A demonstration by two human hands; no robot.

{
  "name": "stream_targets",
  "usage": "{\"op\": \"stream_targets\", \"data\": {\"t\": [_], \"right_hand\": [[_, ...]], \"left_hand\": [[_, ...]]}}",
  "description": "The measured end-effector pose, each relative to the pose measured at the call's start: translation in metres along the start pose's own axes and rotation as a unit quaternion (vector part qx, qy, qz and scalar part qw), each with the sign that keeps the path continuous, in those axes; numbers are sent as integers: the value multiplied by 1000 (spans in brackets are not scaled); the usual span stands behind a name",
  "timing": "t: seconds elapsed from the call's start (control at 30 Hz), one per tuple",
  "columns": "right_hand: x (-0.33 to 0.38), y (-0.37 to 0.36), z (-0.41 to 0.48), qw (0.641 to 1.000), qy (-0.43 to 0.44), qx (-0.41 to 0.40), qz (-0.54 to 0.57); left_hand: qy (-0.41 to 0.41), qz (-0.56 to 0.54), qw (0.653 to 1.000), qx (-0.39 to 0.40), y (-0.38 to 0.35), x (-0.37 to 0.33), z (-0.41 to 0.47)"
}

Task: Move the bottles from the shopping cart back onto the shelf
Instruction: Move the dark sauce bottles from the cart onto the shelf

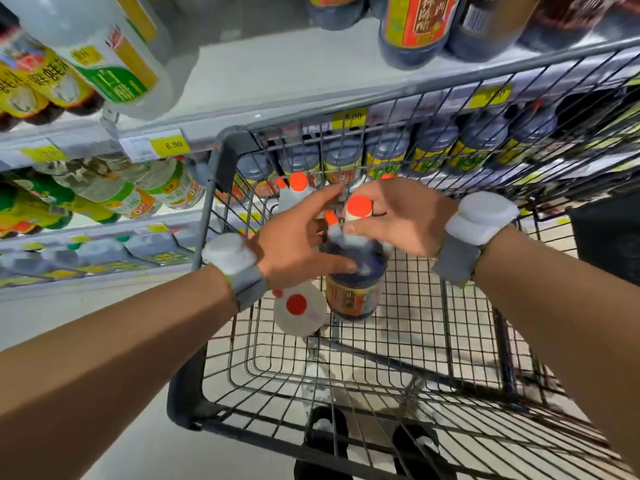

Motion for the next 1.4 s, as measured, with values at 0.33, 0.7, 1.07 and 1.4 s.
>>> {"op": "stream_targets", "data": {"t": [0.33, 0.7, 1.07, 1.4], "right_hand": [[42, 84, -5, 978, 85, -122, 147], [73, 128, 6, 959, 108, -176, 193], [65, 156, 15, 976, 59, -209, -3], [65, 166, 25, 977, 62, -200, -44]], "left_hand": [[-3, -100, 995, 3, 14, -8, -8], [-86, -123, 985, -80, 62, -59, 7], [-143, -143, 967, -157, 128, -105, 30], [-160, -103, 965, -182, 160, -139, 52]]}}
Point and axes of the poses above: each hand's wrist, its own z-axis towards the middle knuckle, its own y-axis out of the back of the hand, x = y × z, the point moved 9 cm from there along z, towards the middle knuckle, and after that the axes turned 8 degrees about x, right-handed, at the moved point
